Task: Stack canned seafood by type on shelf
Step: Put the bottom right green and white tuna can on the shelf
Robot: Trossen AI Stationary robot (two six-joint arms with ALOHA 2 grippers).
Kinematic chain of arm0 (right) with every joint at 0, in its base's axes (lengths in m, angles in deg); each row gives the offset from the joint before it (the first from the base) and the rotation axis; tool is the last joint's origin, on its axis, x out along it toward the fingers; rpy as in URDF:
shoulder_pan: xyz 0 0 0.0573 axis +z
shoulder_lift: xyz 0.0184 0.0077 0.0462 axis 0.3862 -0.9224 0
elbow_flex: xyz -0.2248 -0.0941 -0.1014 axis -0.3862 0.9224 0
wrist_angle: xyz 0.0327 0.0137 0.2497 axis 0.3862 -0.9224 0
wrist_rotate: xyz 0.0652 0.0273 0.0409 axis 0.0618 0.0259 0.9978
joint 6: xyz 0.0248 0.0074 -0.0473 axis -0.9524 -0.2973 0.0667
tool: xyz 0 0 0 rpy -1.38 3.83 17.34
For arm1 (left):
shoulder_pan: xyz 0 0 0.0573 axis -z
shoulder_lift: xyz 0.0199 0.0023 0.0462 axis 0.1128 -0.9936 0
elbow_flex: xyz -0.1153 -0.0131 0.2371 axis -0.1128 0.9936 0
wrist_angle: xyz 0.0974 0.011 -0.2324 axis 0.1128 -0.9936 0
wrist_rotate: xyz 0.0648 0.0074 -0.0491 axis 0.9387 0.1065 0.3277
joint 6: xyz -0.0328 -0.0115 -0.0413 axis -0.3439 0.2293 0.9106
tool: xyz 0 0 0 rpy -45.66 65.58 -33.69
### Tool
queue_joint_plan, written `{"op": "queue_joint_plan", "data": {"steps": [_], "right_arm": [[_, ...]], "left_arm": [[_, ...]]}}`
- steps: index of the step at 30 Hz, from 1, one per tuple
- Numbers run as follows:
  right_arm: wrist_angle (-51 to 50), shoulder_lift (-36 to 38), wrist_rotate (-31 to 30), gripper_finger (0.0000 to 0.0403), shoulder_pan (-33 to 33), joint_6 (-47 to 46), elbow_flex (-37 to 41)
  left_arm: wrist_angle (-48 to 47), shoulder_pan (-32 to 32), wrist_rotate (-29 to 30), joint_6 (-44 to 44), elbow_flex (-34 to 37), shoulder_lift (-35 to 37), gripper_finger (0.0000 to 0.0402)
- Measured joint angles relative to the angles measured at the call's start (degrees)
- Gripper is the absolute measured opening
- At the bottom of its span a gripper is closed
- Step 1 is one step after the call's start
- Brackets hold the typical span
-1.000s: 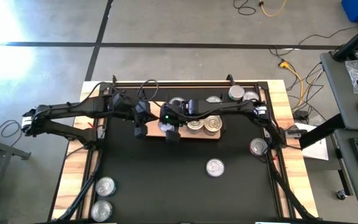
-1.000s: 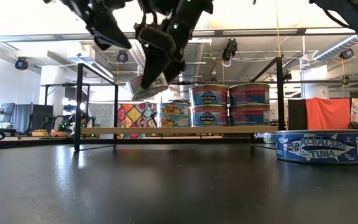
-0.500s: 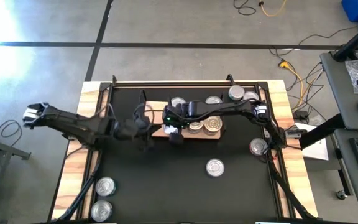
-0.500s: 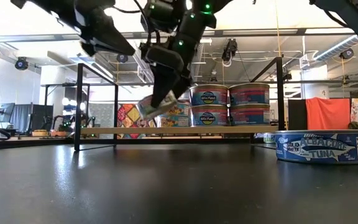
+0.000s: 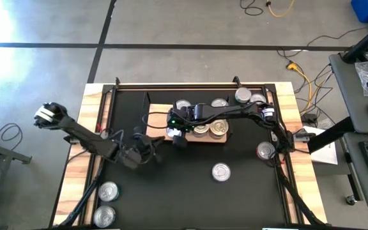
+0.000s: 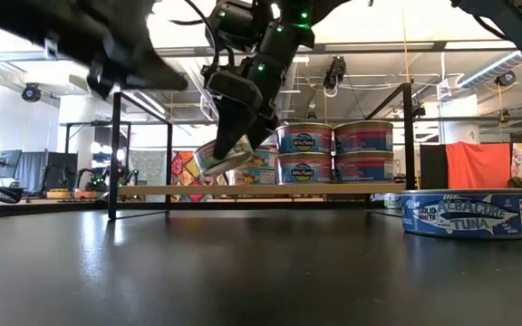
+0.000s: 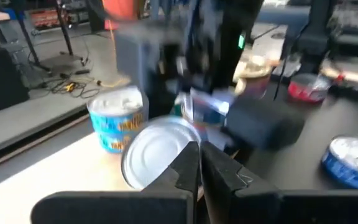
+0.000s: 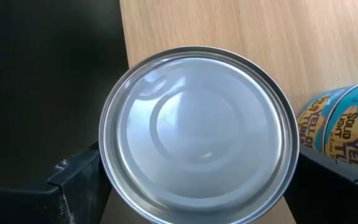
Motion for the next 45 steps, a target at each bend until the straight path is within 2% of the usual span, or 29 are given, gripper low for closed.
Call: {"op": "queue_joint_plan", "data": {"steps": [2,7,12,17,23,29,35,39,45], "right_arm": [[0.0,0.0,0.0,0.037,0.0,0.0,0.0],[-0.1,0.0,0.0,0.037,0.0,0.0,0.3],[-0.4,-0.1,0.0,0.037,0.0,1.0,0.5],[-1.2,-0.1,0.0,0.037,0.0,2.8,0.5],[-1.3,-0.1,0.0,0.037,0.0,4.5,0.5],[-1.1,-0.2,0.0,0.037,0.0,5.0,0.5],[-1.3,-0.4,0.0,0.037,0.0,6.7,0.6],[-2.1,-0.4,-0.4,0.037,0.0,7.5,0.7],[-4.8,-0.4,-0.1,0.0391,0.0,6.9,0.8]], "left_arm": [[0.8,-0.2,0.8,2.3,0.0,-3.6,0.0],[1.6,-0.3,7.9,9.2,-1.0,-12.1,0.0],[4.1,-1.3,7.1,10.1,-4.2,-18.1,0.0],[5.4,-2.8,7.7,9.7,-7.9,-21.4,0.0],[5.4,-4.4,12.1,10.2,-9.0,-23.0,0.0],[5.8,-6.8,12.0,14.4,-9.5,-26.3,0.0],[6.2,-7.6,11.4,14.1,-10.5,-29.0,0.0],[6.3,-8.6,5.1,10.6,-11.4,-29.2,0.0],[6.1,-9.5,0.8,4.6,-13.4,-29.1,0.0]]}}
